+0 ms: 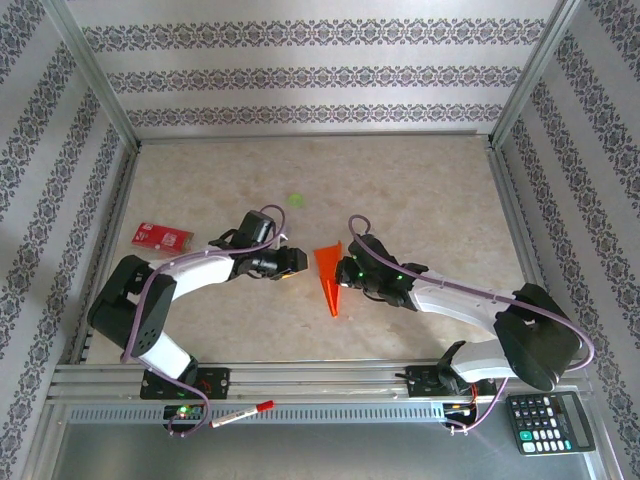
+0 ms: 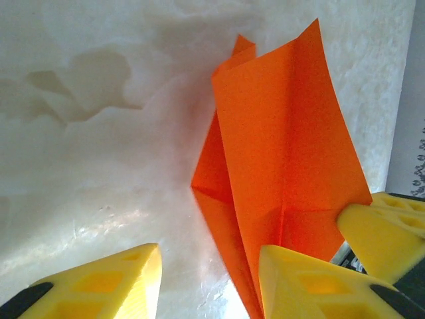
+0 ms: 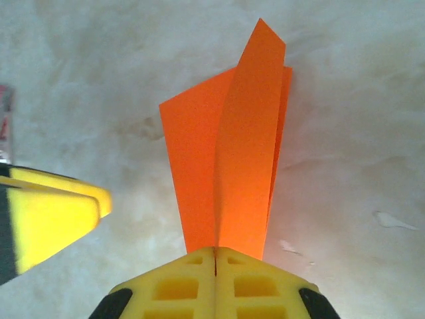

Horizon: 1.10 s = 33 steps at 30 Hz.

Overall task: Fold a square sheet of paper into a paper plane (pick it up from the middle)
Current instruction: Turn over a paper plane at the center of the table.

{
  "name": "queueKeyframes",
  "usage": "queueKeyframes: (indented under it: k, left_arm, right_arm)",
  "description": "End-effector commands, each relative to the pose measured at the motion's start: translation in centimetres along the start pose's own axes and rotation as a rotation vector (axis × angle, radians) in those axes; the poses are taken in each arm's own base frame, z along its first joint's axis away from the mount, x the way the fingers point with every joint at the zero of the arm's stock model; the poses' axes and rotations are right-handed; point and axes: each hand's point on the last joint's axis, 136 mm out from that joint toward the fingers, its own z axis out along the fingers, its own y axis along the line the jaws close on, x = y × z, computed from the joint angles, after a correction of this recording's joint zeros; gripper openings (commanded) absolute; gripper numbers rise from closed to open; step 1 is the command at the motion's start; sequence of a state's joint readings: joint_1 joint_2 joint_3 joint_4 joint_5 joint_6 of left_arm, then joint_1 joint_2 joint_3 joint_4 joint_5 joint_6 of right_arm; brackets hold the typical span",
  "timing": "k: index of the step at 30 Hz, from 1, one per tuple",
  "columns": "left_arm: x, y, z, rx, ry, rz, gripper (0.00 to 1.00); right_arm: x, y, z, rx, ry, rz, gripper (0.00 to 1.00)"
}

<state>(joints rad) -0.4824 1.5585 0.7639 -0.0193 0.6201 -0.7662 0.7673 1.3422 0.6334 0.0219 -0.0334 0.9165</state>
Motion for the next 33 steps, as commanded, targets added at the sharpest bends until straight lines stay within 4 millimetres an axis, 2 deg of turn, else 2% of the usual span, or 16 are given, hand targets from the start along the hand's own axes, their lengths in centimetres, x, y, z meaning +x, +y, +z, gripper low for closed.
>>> queueKeyframes:
  k: [1, 6, 11, 15, 22, 26, 29, 33]
  left_arm:
    - [0.1, 0.1, 0.0, 0.016, -0.021, -0.044, 0.45]
    - [1.1, 1.2, 0.5, 0.014, -0.032, -0.093, 0.47]
    - [1.5, 0.2, 1.5, 0.065, 0.0, -0.095, 0.5]
    - [1.8, -1.3, 2.3, 0.091, 0.039, -0.066, 0.53]
    - [2.1, -2.9, 3.3, 0.138, 0.078, -0.052, 0.52]
    - [2.3, -2.9, 3.5, 0.123, 0.078, -0.045, 0.52]
    - [2.6, -2.3, 4.1, 0.113, 0.095, -0.055, 0.43]
    - [2.4, -2.7, 4.8, 0.139, 0.101, -0.055, 0.31]
  right_arm:
    - [0.0, 0.5, 0.6, -0.062, 0.013, 0.012, 0.0]
    - [0.8, -2.1, 1.6, -0.047, 0.021, 0.071, 0.0]
    - [1.5, -3.7, 2.2, -0.031, 0.027, 0.088, 0.0]
    - [1.6, -4.1, 2.2, -0.026, 0.023, 0.089, 0.0]
    - [1.7, -4.3, 2.1, -0.023, 0.023, 0.084, 0.0]
    - [1.8, -4.5, 2.2, -0.016, 0.024, 0.087, 0.0]
    - [1.8, -4.6, 2.2, -0.014, 0.021, 0.085, 0.0]
    - [1.9, -4.8, 2.2, -0.008, 0.018, 0.087, 0.0]
